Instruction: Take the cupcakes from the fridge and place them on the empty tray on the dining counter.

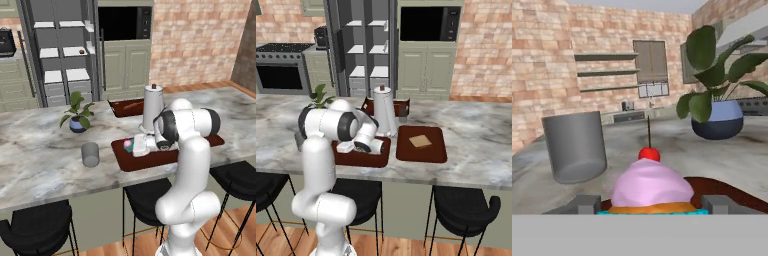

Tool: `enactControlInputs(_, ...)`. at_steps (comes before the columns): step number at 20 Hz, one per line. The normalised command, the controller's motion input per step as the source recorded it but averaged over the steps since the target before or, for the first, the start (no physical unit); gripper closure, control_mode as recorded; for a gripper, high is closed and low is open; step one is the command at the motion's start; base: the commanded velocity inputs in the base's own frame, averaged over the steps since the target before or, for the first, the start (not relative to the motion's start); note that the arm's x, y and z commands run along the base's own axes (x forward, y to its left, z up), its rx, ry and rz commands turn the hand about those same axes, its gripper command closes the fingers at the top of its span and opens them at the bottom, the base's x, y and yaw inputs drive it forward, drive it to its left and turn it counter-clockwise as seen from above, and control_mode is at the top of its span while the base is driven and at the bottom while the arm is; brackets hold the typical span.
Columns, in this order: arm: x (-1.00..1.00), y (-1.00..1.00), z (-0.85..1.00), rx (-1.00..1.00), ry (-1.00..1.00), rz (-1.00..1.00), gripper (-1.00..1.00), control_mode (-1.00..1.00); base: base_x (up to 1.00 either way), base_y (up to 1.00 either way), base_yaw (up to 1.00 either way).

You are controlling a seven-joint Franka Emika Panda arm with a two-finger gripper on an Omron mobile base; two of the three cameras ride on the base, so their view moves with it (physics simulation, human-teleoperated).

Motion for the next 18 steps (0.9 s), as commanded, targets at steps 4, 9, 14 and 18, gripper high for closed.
enactControlInputs(4,0.32,0.00,-0.31,0.00,0.00,0.00,1.00,-1.00,0.00,0.00,0.00)
enactControlInputs(9,0.29,0.00,-0.29,0.00,0.00,0.00,1.00,-1.00,0.00,0.00,0.00)
enactControlInputs(14,0.09,-0.09,-0.37,0.00,0.00,0.00,1.00,-1.00,0.00,0.00,0.00)
enactControlInputs(18,0.00,-0.30,-0.38,0.00,0.00,0.00,1.00,-1.00,0.00,0.00,0.00)
